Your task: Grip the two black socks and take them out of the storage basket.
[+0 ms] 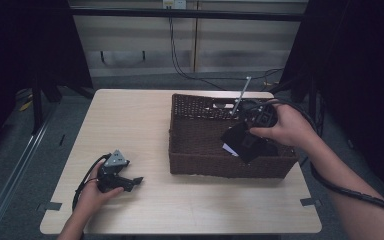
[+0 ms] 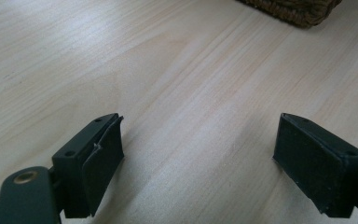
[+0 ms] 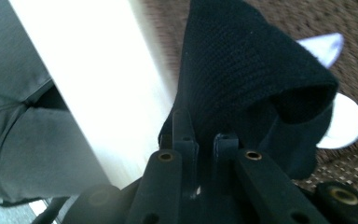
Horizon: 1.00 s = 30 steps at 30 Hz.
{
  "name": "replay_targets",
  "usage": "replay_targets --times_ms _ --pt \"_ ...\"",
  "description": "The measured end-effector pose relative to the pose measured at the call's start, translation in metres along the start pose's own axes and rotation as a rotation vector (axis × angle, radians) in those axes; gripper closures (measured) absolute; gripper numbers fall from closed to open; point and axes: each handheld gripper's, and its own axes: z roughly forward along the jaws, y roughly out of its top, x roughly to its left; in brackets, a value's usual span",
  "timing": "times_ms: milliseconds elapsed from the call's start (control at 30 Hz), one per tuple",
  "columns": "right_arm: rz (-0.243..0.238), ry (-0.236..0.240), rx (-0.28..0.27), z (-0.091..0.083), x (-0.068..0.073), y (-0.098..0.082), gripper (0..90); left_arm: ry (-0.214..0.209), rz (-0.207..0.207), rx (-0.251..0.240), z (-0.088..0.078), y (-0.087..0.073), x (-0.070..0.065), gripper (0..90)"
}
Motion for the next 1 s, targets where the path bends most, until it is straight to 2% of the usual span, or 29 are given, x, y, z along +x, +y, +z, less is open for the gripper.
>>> replay_targets --times_ms 167,200,233,300,333,433,533,567,600,633,667,733,867,1000 --pt "-0.074 0.027 0.003 0.007 0.026 0.002 84.1 0.0 0.0 0.0 0.0 0.0 0.0 14.7" --pt "-0.101 0.032 0.013 0.011 0.038 0.003 84.1 0.0 0.0 0.0 0.0 0.0 0.0 14.7" --pt "-0.101 0.032 0.013 0.011 0.038 0.003 84.1 0.0 0.0 0.0 0.0 0.0 0.0 14.7" --pt "-0.142 0.042 0.014 0.021 0.052 0.004 84.1 0.002 -0.002 -0.004 0.0 0.0 0.0 14.7" --pt "-0.142 0.042 0.014 0.021 0.052 0.004 84.1 0.003 -0.002 -0.004 0.0 0.0 0.0 14.7" --pt "-0.165 0.061 0.027 0.035 0.062 0.004 84.0 0.003 -0.001 -0.005 0.0 0.0 0.0 14.7" --pt "-0.185 0.078 0.056 0.054 0.067 0.003 84.0 0.003 -0.001 -0.005 0.0 0.0 0.0 14.7" --pt "-0.195 0.083 0.076 0.066 0.07 0.003 84.0 0.003 -0.002 -0.005 0.0 0.0 0.0 14.7" --pt "-0.195 0.083 0.076 0.066 0.07 0.003 84.0 0.003 -0.001 -0.005 0.0 0.0 0.0 14.7" --pt "-0.199 0.091 0.086 0.078 0.071 0.002 83.9 0.003 -0.001 -0.005 0.0 0.0 0.0 14.7" --pt "-0.199 0.091 0.086 0.078 0.071 0.002 83.9 0.003 -0.001 -0.005 0.0 0.0 0.0 14.7" --pt "-0.202 0.079 0.102 0.089 0.072 0.002 83.8 0.001 -0.007 -0.007 0.001 0.0 -0.001 14.7" --pt "-0.192 0.11 0.127 0.111 0.071 0.0 83.8 0.002 -0.002 -0.004 0.0 0.0 0.0 14.7" --pt "-0.189 0.106 0.126 0.128 0.071 -0.002 83.3 0.002 -0.003 -0.005 0.0 0.0 0.0 14.7"
